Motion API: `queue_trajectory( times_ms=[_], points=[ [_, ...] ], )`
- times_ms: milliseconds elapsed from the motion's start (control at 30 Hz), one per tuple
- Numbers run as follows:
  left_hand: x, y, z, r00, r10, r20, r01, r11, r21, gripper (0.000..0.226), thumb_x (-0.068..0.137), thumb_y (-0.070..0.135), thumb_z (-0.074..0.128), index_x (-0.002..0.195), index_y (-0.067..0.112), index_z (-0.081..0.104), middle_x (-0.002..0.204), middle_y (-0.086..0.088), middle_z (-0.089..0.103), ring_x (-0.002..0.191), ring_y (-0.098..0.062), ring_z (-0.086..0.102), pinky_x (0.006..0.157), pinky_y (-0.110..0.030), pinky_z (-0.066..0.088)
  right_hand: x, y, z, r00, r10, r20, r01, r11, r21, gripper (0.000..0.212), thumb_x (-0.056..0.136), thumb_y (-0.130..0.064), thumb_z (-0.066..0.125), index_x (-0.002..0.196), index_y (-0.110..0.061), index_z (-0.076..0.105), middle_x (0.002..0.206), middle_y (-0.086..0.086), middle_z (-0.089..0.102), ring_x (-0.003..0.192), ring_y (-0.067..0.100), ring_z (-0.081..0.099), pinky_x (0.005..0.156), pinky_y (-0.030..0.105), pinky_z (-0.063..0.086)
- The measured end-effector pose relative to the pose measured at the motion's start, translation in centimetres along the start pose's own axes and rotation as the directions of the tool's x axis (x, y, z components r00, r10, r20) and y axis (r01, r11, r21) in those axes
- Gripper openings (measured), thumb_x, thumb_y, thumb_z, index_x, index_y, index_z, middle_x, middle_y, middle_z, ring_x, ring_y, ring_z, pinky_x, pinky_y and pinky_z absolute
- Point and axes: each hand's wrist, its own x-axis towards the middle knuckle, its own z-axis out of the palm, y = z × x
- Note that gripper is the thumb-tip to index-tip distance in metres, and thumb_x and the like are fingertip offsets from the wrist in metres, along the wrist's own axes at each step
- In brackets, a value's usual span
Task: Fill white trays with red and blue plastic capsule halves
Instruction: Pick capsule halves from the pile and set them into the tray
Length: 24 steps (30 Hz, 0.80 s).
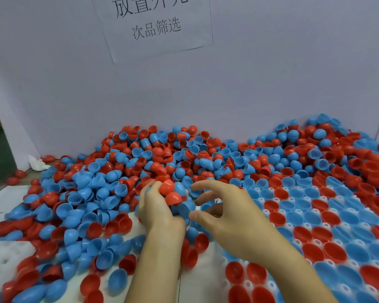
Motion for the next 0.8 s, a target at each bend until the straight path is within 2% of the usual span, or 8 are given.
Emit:
queue_trajectory(
  times_ms=[133,233,300,433,533,633,733,800],
  points=[
    [1.6,2.3,-1.1,0.910,0.404,-0.088,-0.360,0.879,0.314,0.024,0.082,0.002,0.060,0.067,0.021,0.059,0.063,0.001,0.057,0.054,-0.016,0.054,0.051,-0.030,0.050,0.0,0.3,-0.1,0.999,-0.002,-0.040,0.001,1.000,-0.017,0.033,0.093,-0.029,0.068,0.121,-0.043,0.059,0.104,-0.015,0.062,0.079,-0.002,0.065,0.068,0.017,0.053],
    [3.7,3.5,-2.0,0.720,0.683,0.120,-0.494,0.384,0.780,0.019,0.081,0.005,0.066,0.074,0.022,0.062,0.097,-0.008,0.061,0.081,-0.026,0.056,0.064,-0.038,0.046,0.0,0.4,-0.9,0.998,0.001,-0.071,-0.002,1.000,-0.008,0.030,0.094,-0.029,0.065,0.122,-0.040,0.061,0.102,-0.016,0.063,0.080,-0.005,0.063,0.071,0.015,0.054],
    [5.0,3.8,-2.3,0.699,0.658,0.280,-0.403,0.039,0.914,0.013,0.083,0.009,0.067,0.083,0.022,0.064,0.121,-0.013,0.049,0.105,-0.036,0.049,0.071,-0.038,0.039,-0.1,0.4,-1.5,0.997,-0.001,-0.083,0.000,1.000,-0.009,0.029,0.095,-0.029,0.063,0.123,-0.038,0.062,0.101,-0.017,0.063,0.083,-0.009,0.061,0.070,0.010,0.052],
    [6.7,4.6,-0.9,0.903,0.260,0.343,-0.205,-0.442,0.873,0.049,0.085,0.052,0.073,0.129,0.039,0.056,0.157,-0.012,0.019,0.143,-0.046,0.016,0.107,-0.064,0.032,-0.2,0.8,-2.8,0.993,0.008,-0.121,-0.009,1.000,-0.002,0.024,0.095,-0.027,0.063,0.116,-0.039,0.064,0.097,-0.017,0.064,0.085,-0.011,0.059,0.070,0.007,0.049],
    [7.1,5.3,1.7,0.947,0.168,0.274,-0.128,-0.583,0.803,0.091,0.073,0.080,0.065,0.151,0.050,0.028,0.167,-0.013,-0.006,0.149,-0.052,-0.014,0.113,-0.075,0.005,-0.1,1.4,-3.5,0.987,0.022,-0.156,-0.022,1.000,0.002,0.021,0.095,-0.027,0.063,0.113,-0.037,0.067,0.093,-0.016,0.066,0.084,-0.008,0.059,0.071,0.008,0.049],
    [6.5,2.8,6.1,0.845,0.178,0.505,-0.285,-0.649,0.706,0.087,0.079,0.078,0.060,0.151,0.046,0.025,0.166,-0.012,0.003,0.149,-0.052,-0.003,0.112,-0.075,0.014,0.1,2.1,-4.2,0.977,0.041,-0.209,-0.034,0.999,0.035,0.019,0.095,-0.026,0.063,0.109,-0.038,0.067,0.089,-0.015,0.066,0.078,-0.010,0.059,0.062,0.007,0.045],
    [5.5,-3.0,12.3,0.751,-0.031,0.659,-0.582,-0.503,0.639,0.072,0.086,0.069,0.056,0.149,0.045,0.030,0.160,-0.010,0.018,0.146,-0.047,0.016,0.112,-0.067,0.029,0.1,2.9,-5.2,0.948,0.071,-0.309,-0.044,0.995,0.094,0.019,0.094,-0.022,0.063,0.100,-0.039,0.068,0.083,-0.016,0.067,0.076,-0.007,0.062,0.059,0.008,0.045],
    [5.2,-7.1,15.7,0.767,-0.214,0.605,-0.627,-0.449,0.636,0.076,0.085,0.070,0.055,0.152,0.045,0.028,0.162,-0.013,0.015,0.147,-0.050,0.013,0.113,-0.067,0.025,0.2,3.4,-5.9,0.929,0.071,-0.364,-0.036,0.994,0.103,0.021,0.093,-0.018,0.063,0.097,-0.037,0.070,0.082,-0.017,0.069,0.073,-0.004,0.064,0.056,0.010,0.044]
  ],
)
